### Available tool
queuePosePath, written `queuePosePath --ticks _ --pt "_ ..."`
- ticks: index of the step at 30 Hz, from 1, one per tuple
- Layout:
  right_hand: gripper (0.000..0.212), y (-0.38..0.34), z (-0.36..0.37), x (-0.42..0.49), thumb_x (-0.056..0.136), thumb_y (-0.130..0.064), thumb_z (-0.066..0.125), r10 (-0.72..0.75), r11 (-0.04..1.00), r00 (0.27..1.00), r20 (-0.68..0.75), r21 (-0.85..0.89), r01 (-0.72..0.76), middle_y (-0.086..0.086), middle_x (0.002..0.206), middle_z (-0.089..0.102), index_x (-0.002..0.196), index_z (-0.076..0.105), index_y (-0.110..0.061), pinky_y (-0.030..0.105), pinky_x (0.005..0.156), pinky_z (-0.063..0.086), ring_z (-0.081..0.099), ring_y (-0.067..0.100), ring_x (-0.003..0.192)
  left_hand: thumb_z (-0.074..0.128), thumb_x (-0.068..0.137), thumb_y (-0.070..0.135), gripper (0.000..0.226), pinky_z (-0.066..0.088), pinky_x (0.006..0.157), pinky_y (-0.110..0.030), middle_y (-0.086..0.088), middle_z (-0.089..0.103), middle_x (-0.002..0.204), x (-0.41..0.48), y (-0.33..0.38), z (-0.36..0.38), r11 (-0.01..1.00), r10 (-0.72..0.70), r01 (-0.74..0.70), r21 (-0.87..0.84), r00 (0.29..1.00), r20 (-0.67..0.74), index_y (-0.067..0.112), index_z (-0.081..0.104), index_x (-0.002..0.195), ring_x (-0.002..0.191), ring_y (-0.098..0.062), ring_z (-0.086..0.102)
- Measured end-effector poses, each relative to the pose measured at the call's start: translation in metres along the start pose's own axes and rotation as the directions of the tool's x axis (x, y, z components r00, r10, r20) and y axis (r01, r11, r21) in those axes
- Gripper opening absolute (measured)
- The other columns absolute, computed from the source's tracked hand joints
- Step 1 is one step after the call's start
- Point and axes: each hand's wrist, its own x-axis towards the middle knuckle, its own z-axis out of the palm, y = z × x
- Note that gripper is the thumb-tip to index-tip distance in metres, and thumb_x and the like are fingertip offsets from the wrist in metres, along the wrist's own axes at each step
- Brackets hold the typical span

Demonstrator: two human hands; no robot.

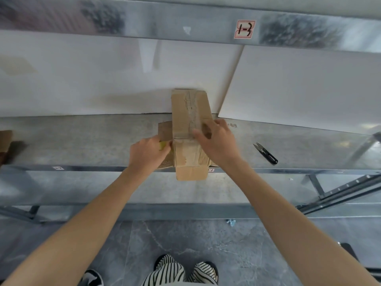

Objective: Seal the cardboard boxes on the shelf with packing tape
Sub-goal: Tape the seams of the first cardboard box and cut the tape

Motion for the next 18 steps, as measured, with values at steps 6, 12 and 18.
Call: queuePosePath --ticks 6,12,18 --pt "0.094 -0.025 0.018 -0.003 0.07 -0.086 0.04 0.122 0.938 0.993 0.005 -0.327 -0.113 0.012 0.123 0.044 0.125 0.044 -0.01 0.045 0.092 0.038 0.048 0.032 0.113 0.049 0.092 0.032 0.022 0.028 0.047 -0.023 0.004 0.046 0.06 -0.003 -0.018 0.003 0.991 0.036 -0.015 -0.133 0.987 0.156 0.016 0.049 0.076 0.056 -0.013 0.047" --pt "0.101 -0.046 0.047 0.002 0.071 -0.083 0.043 0.251 0.866 0.966 -0.06 -0.433 -0.251 0.023 0.142 0.026 0.135 0.03 -0.005 0.056 0.099 0.029 0.032 0.041 0.126 0.052 0.089 0.025 0.017 0.035 0.049 -0.027 -0.004 0.053 0.063 -0.005 -0.028 -0.003 0.971 0.031 0.036 -0.237 0.962 0.272 0.013 0.054 0.078 0.057 -0.018 0.052" --pt "0.083 -0.035 0.034 0.002 0.069 -0.067 0.054 0.182 0.918 0.982 0.052 -0.366 -0.151 0.017 0.133 0.03 0.131 0.036 -0.014 0.049 0.095 0.031 0.034 0.04 0.121 0.053 0.088 0.026 0.025 0.032 0.051 -0.031 -0.004 0.048 0.06 -0.015 -0.03 -0.015 0.954 0.032 0.068 -0.291 0.945 0.325 0.007 0.051 0.071 0.054 -0.017 0.044"
